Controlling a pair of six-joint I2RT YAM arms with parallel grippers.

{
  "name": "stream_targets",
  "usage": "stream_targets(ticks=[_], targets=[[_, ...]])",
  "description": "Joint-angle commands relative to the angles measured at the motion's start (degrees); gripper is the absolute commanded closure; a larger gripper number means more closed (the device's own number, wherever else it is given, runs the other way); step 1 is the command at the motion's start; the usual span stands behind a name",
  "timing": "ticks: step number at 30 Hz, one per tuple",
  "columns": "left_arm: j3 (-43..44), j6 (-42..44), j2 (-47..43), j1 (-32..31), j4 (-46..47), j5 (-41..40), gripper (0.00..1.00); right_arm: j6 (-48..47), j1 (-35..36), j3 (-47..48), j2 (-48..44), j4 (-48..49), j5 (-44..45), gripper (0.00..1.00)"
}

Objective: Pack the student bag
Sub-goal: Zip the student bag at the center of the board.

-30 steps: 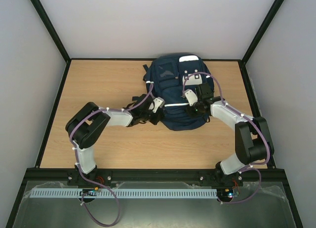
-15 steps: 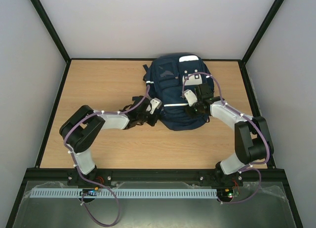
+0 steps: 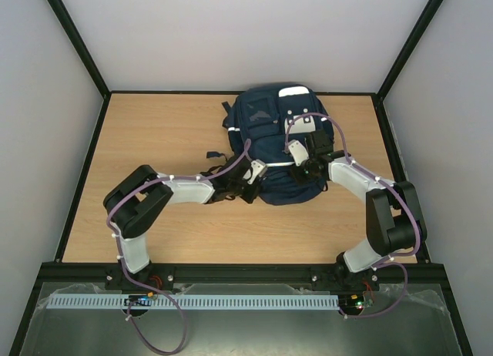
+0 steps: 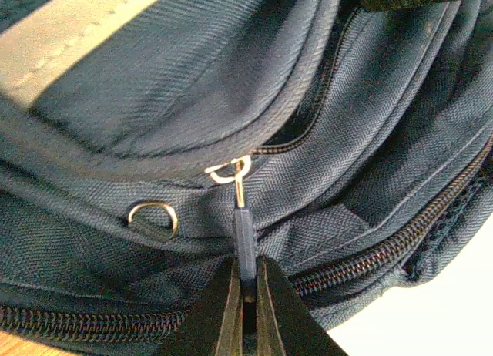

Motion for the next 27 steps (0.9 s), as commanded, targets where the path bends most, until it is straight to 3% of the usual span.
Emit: stream_targets(ticks=[1, 8, 12, 15, 23, 27], targets=[[3.1, 0.16, 3.56, -4.27, -4.91, 4.36, 0.98, 0.75, 0.04, -0.3, 0.05, -3.59, -0.84, 0.85], [6.79, -0.86, 6.02, -6.47, -2.98, 6.19, 0.98, 1.45, 0.08, 1.31, -0.49, -5.96, -1.76, 0.84], [10.42, -1.73, 8.48, -7.94, -2.63, 7.05, 0.98, 3.55, -0.23, 3.33, -5.34, -8.75, -1.59, 0.68], [12.19, -3.53, 10.04, -8.81, -0.47, 7.61, 0.98, 5.15, -0.28, 3.53, -9.97, -10.58, 0.9, 0.63], [18.21, -8.39, 15.56, -10.33, 5.45, 8.52, 0.97, 7.6, -0.44, 3.47, -14.18, -16.99, 5.12, 0.68], [17.32, -9.14, 14.12, -10.47, 6.07, 8.45, 0.84, 7.86, -0.51, 2.88, -14.59, -18.95, 5.73, 0.69]])
